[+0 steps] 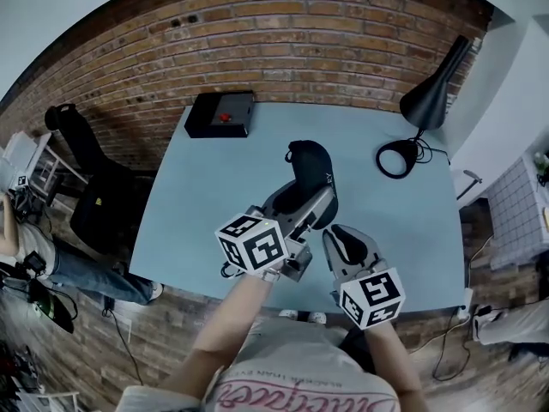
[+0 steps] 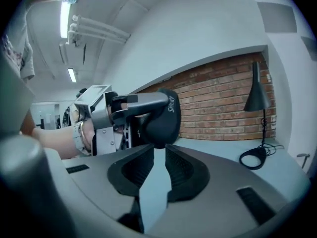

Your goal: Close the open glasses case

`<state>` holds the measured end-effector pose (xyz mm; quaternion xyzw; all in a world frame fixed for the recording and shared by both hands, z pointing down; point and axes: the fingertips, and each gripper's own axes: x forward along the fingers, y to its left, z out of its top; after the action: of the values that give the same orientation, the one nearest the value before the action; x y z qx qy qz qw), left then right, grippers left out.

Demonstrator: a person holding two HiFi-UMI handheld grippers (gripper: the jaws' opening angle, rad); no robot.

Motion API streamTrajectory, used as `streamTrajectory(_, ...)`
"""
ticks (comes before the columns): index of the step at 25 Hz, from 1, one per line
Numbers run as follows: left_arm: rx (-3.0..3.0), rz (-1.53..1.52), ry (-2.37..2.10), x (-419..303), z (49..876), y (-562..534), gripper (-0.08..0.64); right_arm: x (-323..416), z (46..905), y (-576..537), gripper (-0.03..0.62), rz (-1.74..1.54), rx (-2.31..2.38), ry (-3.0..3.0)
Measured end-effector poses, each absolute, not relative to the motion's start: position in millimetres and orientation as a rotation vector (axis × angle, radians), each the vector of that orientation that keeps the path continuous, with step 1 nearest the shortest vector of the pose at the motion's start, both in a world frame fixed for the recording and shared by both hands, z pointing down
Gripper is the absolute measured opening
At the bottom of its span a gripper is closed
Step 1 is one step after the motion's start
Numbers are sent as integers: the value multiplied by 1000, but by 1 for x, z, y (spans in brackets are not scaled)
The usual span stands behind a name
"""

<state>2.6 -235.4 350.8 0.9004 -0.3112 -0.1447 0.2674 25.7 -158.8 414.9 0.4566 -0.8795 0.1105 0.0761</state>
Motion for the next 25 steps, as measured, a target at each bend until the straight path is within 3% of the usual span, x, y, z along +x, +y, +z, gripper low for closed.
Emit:
streamTrajectory(2, 2408, -433, -807, 4, 345, -234, 253, 14, 418, -153, 106, 388, 1269, -2682)
streamTrajectory(11, 2378, -506, -720, 6, 332, -223, 253, -3, 403, -137, 95, 287, 1017, -2850)
streamTrajectory(25, 2417, -490, -679, 13, 321, -209, 241, 32, 397, -154, 98, 310, 1375, -2775)
